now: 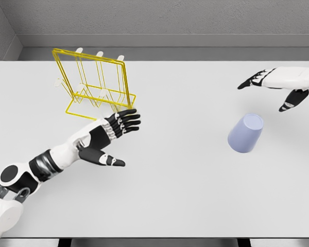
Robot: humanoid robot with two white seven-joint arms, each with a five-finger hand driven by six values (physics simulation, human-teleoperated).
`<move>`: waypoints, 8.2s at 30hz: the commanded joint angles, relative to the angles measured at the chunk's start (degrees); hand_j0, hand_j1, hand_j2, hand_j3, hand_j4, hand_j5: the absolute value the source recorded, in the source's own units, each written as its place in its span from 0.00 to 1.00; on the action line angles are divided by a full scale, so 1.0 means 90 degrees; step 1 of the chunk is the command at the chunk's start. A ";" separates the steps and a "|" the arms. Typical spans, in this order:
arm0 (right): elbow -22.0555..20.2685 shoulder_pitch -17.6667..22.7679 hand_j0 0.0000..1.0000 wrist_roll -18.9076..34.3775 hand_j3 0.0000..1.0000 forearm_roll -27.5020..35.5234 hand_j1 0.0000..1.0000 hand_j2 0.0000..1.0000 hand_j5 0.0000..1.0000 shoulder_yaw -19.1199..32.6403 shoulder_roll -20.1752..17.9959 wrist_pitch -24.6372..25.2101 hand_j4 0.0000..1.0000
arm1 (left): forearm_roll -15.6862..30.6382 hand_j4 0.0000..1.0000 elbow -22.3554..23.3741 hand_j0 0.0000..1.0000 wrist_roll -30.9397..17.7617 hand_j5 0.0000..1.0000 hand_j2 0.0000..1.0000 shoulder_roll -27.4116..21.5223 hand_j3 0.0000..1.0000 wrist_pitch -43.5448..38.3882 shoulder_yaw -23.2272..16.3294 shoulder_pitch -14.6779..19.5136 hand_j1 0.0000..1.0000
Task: Place the cup on the cup holder with both arms
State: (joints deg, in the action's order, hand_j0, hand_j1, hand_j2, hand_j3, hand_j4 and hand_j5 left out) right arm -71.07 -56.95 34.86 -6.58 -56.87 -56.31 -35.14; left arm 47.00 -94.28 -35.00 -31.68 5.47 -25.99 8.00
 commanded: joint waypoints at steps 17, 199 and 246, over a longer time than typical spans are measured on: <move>-0.1147 0.0244 1.00 -0.0084 1.00 0.0028 1.00 1.00 1.00 -0.0351 -0.0647 0.0016 1.00 | -0.0906 1.00 -0.0032 1.00 0.0000 1.00 1.00 0.0366 1.00 0.0838 -0.0061 0.0029 1.00; 0.0406 0.0527 1.00 0.0004 1.00 -0.0011 1.00 1.00 1.00 0.1153 0.0251 0.0016 1.00 | -0.3044 1.00 0.2468 1.00 0.0949 1.00 1.00 0.2973 1.00 -0.0080 -0.0384 0.1426 1.00; 0.0426 0.0732 1.00 0.0014 1.00 -0.0002 1.00 1.00 1.00 0.1397 0.0368 0.0016 1.00 | -0.3376 1.00 0.2898 1.00 0.0754 1.00 1.00 0.3491 1.00 -0.0060 -0.0501 0.1719 1.00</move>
State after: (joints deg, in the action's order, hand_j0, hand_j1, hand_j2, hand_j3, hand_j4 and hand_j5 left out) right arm -67.24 -50.36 35.01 -7.00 -44.35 -52.85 -35.16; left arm 16.22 -68.75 -28.21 -0.35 4.94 -30.52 23.47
